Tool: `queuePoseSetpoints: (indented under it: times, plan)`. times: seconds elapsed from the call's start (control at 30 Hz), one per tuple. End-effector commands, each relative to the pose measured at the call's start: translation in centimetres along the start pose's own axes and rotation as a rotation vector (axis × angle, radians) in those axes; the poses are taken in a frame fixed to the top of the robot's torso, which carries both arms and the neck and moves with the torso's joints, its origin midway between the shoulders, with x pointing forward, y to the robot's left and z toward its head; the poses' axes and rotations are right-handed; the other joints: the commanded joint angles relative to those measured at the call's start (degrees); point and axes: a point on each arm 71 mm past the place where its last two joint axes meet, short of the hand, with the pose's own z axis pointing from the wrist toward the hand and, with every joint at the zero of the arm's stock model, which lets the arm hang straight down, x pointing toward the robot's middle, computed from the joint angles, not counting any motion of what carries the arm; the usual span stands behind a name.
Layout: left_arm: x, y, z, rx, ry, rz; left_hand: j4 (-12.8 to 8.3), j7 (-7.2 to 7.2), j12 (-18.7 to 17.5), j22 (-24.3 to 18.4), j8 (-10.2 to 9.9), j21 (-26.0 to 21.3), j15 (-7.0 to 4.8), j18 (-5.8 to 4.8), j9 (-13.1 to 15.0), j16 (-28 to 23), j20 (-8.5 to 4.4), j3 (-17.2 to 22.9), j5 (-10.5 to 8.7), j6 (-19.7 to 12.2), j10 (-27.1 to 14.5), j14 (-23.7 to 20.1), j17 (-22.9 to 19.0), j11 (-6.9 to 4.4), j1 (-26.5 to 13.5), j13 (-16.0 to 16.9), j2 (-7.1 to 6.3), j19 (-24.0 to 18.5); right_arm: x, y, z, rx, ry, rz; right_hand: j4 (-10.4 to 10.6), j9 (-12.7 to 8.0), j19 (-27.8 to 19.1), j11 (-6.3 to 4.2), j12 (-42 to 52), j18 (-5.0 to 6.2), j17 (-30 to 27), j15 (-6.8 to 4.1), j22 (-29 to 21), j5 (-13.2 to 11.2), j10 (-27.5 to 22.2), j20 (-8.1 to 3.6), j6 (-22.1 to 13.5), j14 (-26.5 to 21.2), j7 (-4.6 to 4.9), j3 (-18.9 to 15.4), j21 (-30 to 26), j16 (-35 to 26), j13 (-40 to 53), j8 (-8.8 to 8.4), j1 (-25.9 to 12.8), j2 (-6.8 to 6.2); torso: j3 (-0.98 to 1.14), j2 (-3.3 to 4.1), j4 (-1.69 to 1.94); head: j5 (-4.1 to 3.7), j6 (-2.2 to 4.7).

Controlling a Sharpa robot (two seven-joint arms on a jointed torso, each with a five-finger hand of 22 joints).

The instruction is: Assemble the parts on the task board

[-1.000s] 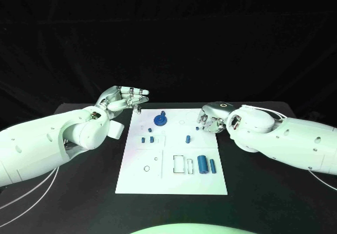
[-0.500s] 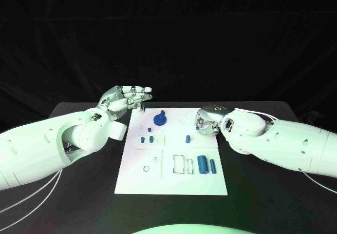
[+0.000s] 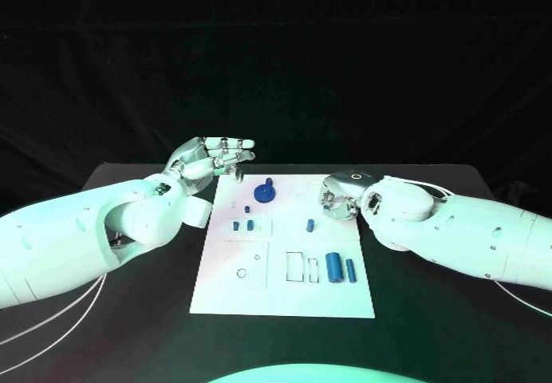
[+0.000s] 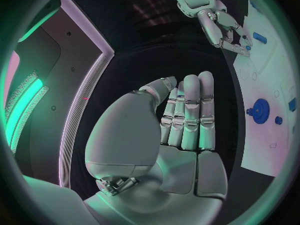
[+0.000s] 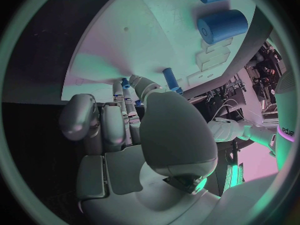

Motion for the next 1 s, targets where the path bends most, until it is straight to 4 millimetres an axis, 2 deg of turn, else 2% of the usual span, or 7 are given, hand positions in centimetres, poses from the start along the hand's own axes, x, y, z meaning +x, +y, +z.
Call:
queuePoseSetpoints:
  times: [0.03, 0.33, 0.63, 0.77, 0.87, 1.0]
  plan:
    - [0.28, -0.20, 0.00, 0.012, 0.019, -0.027, 0.1, -0.03, 0.3, -0.1, -0.1, -0.4, 0.16, 0.32, -0.1, 0.0, 0.31, -0.5, -0.10, -0.4, -0.6, -0.4, -0.1, 0.04, -0.6, 0.1, 0.19, -0.1, 0.26, 0.12, 0.10, 0.001, 0.016, -0.018, -0.4, 0.2, 1.4, -0.17, 0.5, -1.38, 0.5, -0.02, 5.1, 0.0, 0.8, -0.16, 0.9, 2.7, -0.05, 1.1, 4.3, 0.5, 0.2, 0.59, 0.8, 0.63, -0.02, 0.01, -0.02, 0.36, -0.25]
    - [0.35, -0.22, -0.02, 0.008, 0.023, -0.039, 0.2, 0.01, 0.6, -0.3, -0.2, -0.7, 0.22, 0.32, -0.1, 0.1, 0.39, -0.7, -0.08, -0.6, -0.9, -0.5, -0.1, 0.09, -1.0, 0.1, 0.49, 0.0, 0.94, 0.27, 0.17, 0.000, 0.047, -0.022, -1.4, 0.8, 1.5, -0.67, 0.8, -1.79, 1.2, -0.37, 8.5, -0.1, 2.2, -0.44, 2.5, 2.7, -0.55, 3.3, 7.2, 1.4, 0.8, 1.38, 0.7, 1.05, -0.06, -0.02, -0.01, 0.43, -0.47]
    - [0.41, -0.21, 0.00, 0.002, 0.030, -0.043, 0.3, 0.06, 0.7, -0.4, -0.2, -0.9, 0.27, 0.32, -0.2, 0.1, 0.45, -0.8, -0.10, -0.8, -1.1, -0.6, -0.2, 0.14, -1.4, 0.1, 0.64, 0.0, 1.17, 0.24, 0.00, 0.011, 0.048, -0.062, -3.4, 1.4, 1.9, -1.11, 0.7, -2.30, 1.9, -0.66, 12.1, 0.1, 3.3, -0.67, 3.8, 2.8, -0.88, 5.0, 10.3, 2.2, 1.2, 2.07, 1.3, 1.63, -0.10, -0.06, -0.01, 0.23, -0.72]
    - [0.36, -0.19, 0.01, 0.000, 0.031, -0.043, 1.0, 0.08, 1.1, -0.7, -0.2, -1.3, 0.41, 0.31, -0.2, 0.2, 0.62, -1.4, -0.10, -1.0, -1.5, -0.7, -0.3, 0.20, -2.5, 0.1, 1.03, 0.0, 1.15, 0.25, -0.24, 0.010, 0.026, -0.072, -4.6, 1.6, 2.0, -1.01, 0.3, -2.50, 1.7, -0.60, 13.4, 0.4, 3.4, -0.66, 3.8, 2.7, -0.76, 5.9, 11.3, 2.1, 1.3, 2.06, 1.7, 1.51, -0.07, -0.07, 0.00, -0.04, -0.64]
    - [0.35, -0.17, 0.03, -0.001, 0.031, -0.043, 1.2, 0.09, 1.3, -0.9, -0.1, -1.5, 0.44, 0.32, -0.2, 0.3, 0.67, -1.6, -0.08, -1.1, -1.7, -0.7, -0.3, 0.22, -2.9, 0.2, 1.20, 0.1, 1.10, 0.26, -0.33, 0.014, 0.013, -0.067, -4.9, 1.6, 2.1, -0.98, 0.1, -2.61, 1.5, -0.60, 14.0, 0.4, 3.5, -0.61, 3.9, 2.6, -0.69, 6.3, 11.8, 2.0, 1.3, 2.05, 1.4, 1.54, -0.19, -0.13, 0.02, -0.85, -0.45]
    - [0.32, -0.16, 0.06, -0.001, 0.031, -0.043, 1.5, 0.11, 1.5, -1.1, -0.1, -1.8, 0.50, 0.32, -0.2, 0.3, 0.74, -1.8, -0.06, -1.2, -2.0, -0.8, -0.4, 0.26, -3.4, 0.2, 1.45, 0.1, 0.96, 0.31, -0.42, 0.018, -0.004, -0.049, -4.9, 1.7, 2.4, -0.94, 0.0, -2.82, 1.4, -0.62, 15.1, 0.2, 3.6, -0.51, 3.9, 2.6, -0.61, 6.5, 12.7, 1.9, 1.3, 2.03, 1.1, 1.57, -0.19, -0.11, -0.03, -0.71, -0.54]
